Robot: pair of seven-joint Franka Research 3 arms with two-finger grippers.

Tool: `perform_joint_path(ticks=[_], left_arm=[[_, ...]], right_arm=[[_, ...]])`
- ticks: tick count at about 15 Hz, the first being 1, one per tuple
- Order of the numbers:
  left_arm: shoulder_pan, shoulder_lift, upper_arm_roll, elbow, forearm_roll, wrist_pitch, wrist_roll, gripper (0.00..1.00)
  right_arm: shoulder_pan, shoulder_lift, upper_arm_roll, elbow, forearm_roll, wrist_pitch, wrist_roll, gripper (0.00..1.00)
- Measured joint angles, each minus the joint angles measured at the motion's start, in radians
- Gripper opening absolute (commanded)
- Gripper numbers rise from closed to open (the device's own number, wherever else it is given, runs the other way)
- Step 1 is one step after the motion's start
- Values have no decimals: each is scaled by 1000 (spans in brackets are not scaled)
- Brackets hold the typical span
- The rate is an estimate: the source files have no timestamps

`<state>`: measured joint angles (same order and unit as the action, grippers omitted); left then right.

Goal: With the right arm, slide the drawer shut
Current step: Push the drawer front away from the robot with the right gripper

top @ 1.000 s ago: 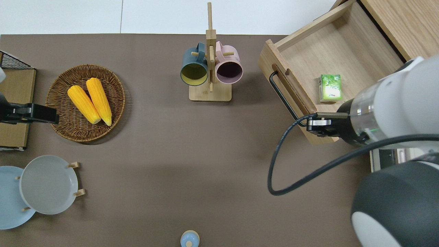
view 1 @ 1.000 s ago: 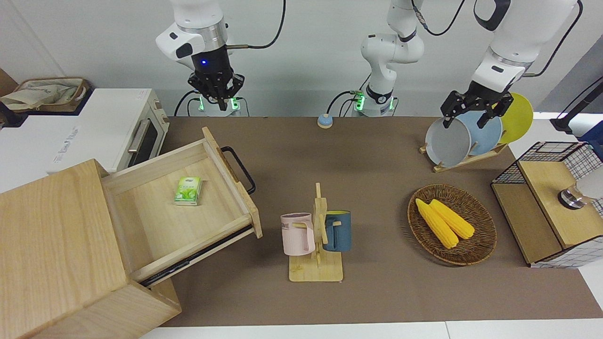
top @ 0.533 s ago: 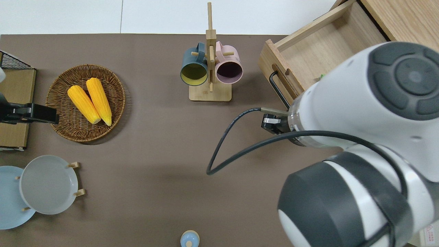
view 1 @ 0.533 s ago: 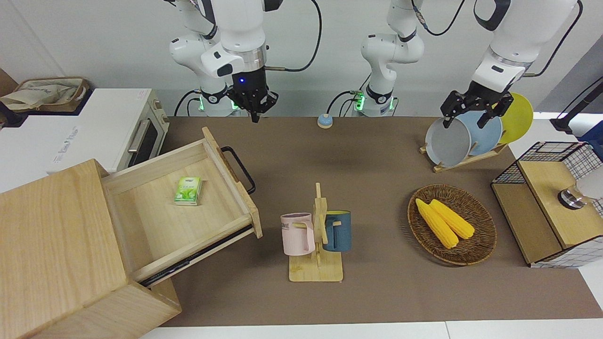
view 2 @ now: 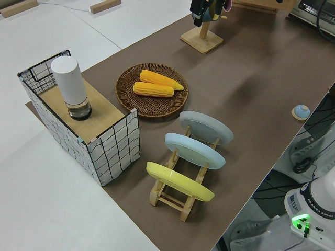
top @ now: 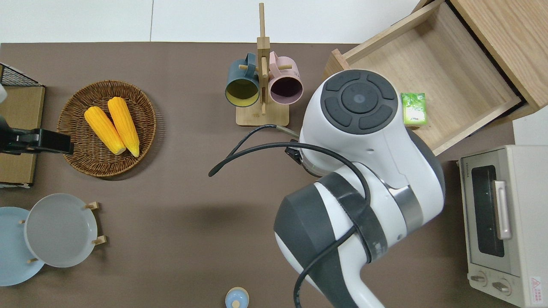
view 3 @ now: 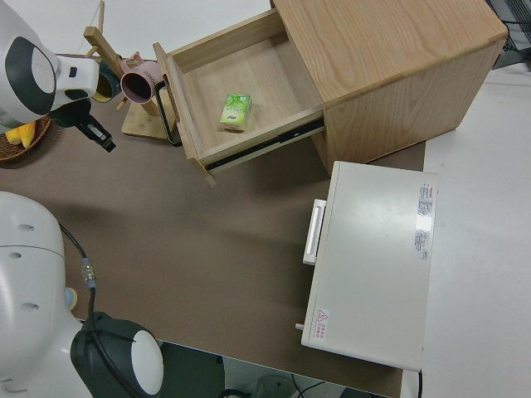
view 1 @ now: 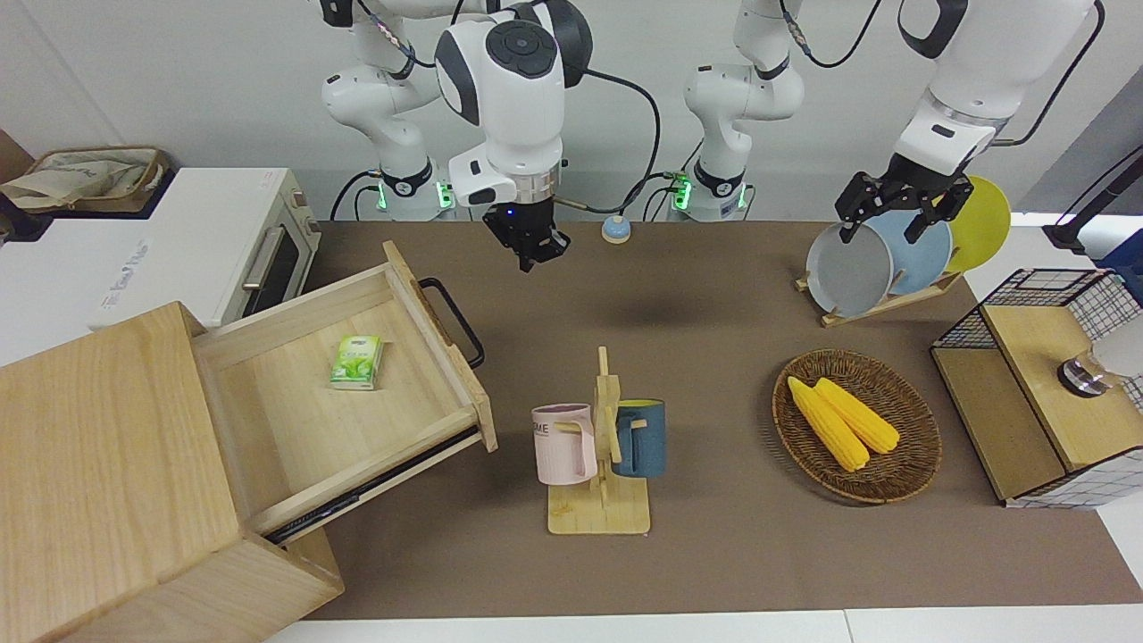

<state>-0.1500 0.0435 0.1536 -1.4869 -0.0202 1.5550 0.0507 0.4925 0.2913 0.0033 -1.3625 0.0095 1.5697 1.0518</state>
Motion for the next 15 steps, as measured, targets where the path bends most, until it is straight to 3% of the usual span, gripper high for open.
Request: perform_joint_path(ticks=[7, 11, 15], left_arm=[[0, 0, 0, 0, 0, 0, 0, 995], [0, 0, 0, 0, 0, 0, 0, 995], [0, 0, 0, 0, 0, 0, 0, 998]], right_arm=[[-6, 61, -37, -16, 0, 5, 114, 0], [-20, 83, -68, -18, 0, 47, 124, 0], [-54, 91, -71, -27, 0, 103, 125, 0]])
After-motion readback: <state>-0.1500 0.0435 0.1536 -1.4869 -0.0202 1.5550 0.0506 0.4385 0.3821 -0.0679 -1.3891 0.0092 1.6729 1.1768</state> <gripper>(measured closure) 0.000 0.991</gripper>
